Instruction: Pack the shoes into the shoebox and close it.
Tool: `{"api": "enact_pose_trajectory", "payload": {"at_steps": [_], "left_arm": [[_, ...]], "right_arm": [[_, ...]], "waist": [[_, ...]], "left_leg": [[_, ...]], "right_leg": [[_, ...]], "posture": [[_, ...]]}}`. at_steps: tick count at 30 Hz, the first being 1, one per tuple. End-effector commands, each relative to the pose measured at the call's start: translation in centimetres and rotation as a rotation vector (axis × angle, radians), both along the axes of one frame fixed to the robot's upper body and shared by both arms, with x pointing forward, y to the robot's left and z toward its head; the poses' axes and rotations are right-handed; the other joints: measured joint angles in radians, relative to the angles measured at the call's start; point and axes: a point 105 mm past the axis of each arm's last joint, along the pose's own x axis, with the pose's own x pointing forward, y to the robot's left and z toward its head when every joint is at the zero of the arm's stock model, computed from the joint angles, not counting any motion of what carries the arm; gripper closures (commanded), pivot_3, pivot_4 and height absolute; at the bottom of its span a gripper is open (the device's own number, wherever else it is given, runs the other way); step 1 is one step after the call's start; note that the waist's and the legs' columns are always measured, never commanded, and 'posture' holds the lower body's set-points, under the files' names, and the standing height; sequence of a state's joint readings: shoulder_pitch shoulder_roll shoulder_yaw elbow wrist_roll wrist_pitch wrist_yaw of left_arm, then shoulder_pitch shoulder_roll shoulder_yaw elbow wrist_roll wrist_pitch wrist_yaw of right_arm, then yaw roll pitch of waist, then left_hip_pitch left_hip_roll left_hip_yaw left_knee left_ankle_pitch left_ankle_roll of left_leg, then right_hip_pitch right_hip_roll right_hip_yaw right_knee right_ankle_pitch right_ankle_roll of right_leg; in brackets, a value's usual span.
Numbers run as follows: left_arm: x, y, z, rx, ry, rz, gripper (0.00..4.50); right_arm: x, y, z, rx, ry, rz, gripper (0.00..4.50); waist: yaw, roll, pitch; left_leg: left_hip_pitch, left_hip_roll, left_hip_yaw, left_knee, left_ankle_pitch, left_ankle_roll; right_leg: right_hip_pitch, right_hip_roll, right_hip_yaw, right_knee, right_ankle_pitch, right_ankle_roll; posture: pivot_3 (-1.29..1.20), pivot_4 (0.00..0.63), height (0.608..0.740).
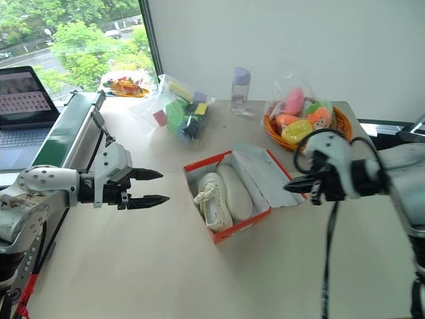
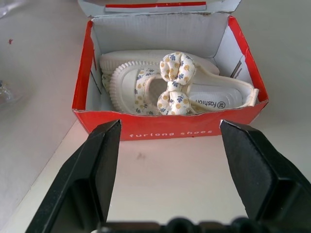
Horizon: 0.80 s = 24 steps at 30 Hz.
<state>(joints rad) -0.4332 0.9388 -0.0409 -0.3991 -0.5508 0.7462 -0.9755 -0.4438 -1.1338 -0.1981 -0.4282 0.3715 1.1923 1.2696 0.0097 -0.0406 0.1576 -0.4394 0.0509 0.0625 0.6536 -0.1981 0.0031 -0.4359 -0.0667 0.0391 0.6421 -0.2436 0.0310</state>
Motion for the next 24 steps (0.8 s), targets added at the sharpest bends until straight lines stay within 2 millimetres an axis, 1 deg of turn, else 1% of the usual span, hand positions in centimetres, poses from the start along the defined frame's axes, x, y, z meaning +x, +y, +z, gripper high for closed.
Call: {"api": "enact_pose_trajectory", "payload": {"at_steps": [1, 4, 7, 8, 9, 11, 13, 16, 18, 20, 22, 24], "left_arm": [[0.6, -1.0, 0.7, 0.0, -0.043, -0.07, 1.07], [0.9, -1.4, 0.8, -0.002, -0.042, -0.093, 1.07], [0.9, -1.5, 1.0, 0.006, -0.046, -0.105, 1.07], [0.8, -1.4, 1.2, 0.009, -0.046, -0.105, 1.07], [0.7, -1.3, 1.2, 0.01, -0.045, -0.105, 1.07], [0.6, -1.0, 1.3, 0.022, -0.045, -0.1, 1.07], [0.4, -0.7, 1.4, 0.03, -0.04, -0.089, 1.07], [0.2, -0.2, 1.6, 0.039, -0.04, -0.067, 1.07], [0.1, 0.0, 1.7, 0.043, -0.04, -0.056, 1.07], [0.0, 0.2, 1.8, 0.045, -0.042, -0.048, 1.07], [-0.1, 0.4, 1.9, 0.05, -0.046, -0.037, 1.07], [-0.1, 0.6, 2.1, 0.053, -0.052, -0.023, 1.07]], "right_arm": [[-2.4, -1.1, -0.7, 0.018, 0.031, -0.079, 4.46], [-3.1, -1.2, -2.9, 0.043, 0.076, -0.116, 4.46], [-3.2, -1.8, -7.0, 0.117, 0.163, -0.207, 4.46], [-2.7, -2.1, -8.2, 0.174, 0.176, -0.254, 4.46], [-2.4, -2.2, -9.0, 0.213, 0.179, -0.283, 4.46], [-0.9, -2.8, -10.4, 0.279, 0.16, -0.371, 4.46], [0.7, -3.1, -11.9, 0.346, 0.144, -0.441, 4.46], [2.2, -2.1, -13.2, 0.479, 0.167, -0.473, 4.46], [3.0, -1.8, -13.9, 0.528, 0.177, -0.485, 4.46], [3.6, -1.6, -14.6, 0.553, 0.188, -0.495, 4.46], [4.4, -1.3, -15.7, 0.596, 0.21, -0.514, 4.46], [5.3, -1.4, -16.9, 0.636, 0.214, -0.554, 4.46]], "waist": [[0.0, 0.0, 0.0], [-0.005, -0.001, 0.0], [-0.007, -0.003, 0.001], [-0.007, -0.003, 0.001], [-0.008, -0.003, 0.001], [-0.012, -0.003, 0.002], [-0.017, -0.003, 0.002], [-0.025, -0.002, 0.002], [-0.024, -0.002, 0.002], [-0.024, -0.001, 0.002], [-0.024, -0.001, 0.002], [-0.024, -0.001, 0.002]], "left_leg": [[0.0, 0.0, -0.001, 0.0, 0.0, 0.0], [0.002, 0.001, -0.002, 0.002, 0.0, 0.0], [0.003, 0.001, -0.002, 0.005, 0.0, 0.0], [0.005, 0.001, -0.004, 0.006, 0.0, 0.0], [0.006, 0.001, -0.005, 0.007, 0.0, 0.0], [0.008, 0.001, -0.004, 0.007, 0.0, 0.0], [0.009, 0.001, -0.003, 0.008, 0.001, 0.001], [0.01, 0.001, -0.003, 0.008, 0.001, 0.001], [0.01, 0.001, -0.003, 0.007, 0.001, 0.001], [0.01, 0.001, -0.004, 0.007, 0.001, 0.001], [0.009, 0.001, -0.004, 0.007, 0.001, 0.001], [0.009, 0.001, -0.004, 0.007, 0.001, 0.001]], "right_leg": [[0.001, 0.001, 0.0, 0.0, 0.0, 0.0], [0.004, 0.002, 0.0, 0.001, 0.0, 0.0], [0.005, 0.003, 0.001, 0.003, 0.001, 0.002], [0.008, 0.004, 0.001, 0.002, 0.001, 0.002], [0.011, 0.005, 0.001, 0.001, 0.0, 0.003], [0.012, 0.005, 0.003, 0.0, -0.002, 0.008], [0.013, 0.005, 0.005, 0.0, -0.001, 0.008], [0.013, 0.005, 0.006, 0.001, 0.0, 0.008], [0.013, 0.006, 0.006, 0.002, 0.0, 0.008], [0.012, 0.007, 0.006, 0.002, 0.003, 0.003], [0.012, 0.007, 0.006, 0.002, 0.003, 0.002], [0.013, 0.006, 0.006, 0.002, 0.003, 0.003]], "posture": [[0.0, 0.15, 0.74], [0.0, 0.15, 0.74], [0.0, 0.15, 0.74], [0.0, 0.15, 0.74], [0.0, 0.15, 0.74], [0.0, 0.15, 0.74], [0.0, 0.15, 0.74], [0.0, 0.15, 0.74], [0.0, 0.15, 0.74], [0.0, 0.15, 0.74], [0.0, 0.15, 0.74], [0.0, 0.15, 0.74]]}}
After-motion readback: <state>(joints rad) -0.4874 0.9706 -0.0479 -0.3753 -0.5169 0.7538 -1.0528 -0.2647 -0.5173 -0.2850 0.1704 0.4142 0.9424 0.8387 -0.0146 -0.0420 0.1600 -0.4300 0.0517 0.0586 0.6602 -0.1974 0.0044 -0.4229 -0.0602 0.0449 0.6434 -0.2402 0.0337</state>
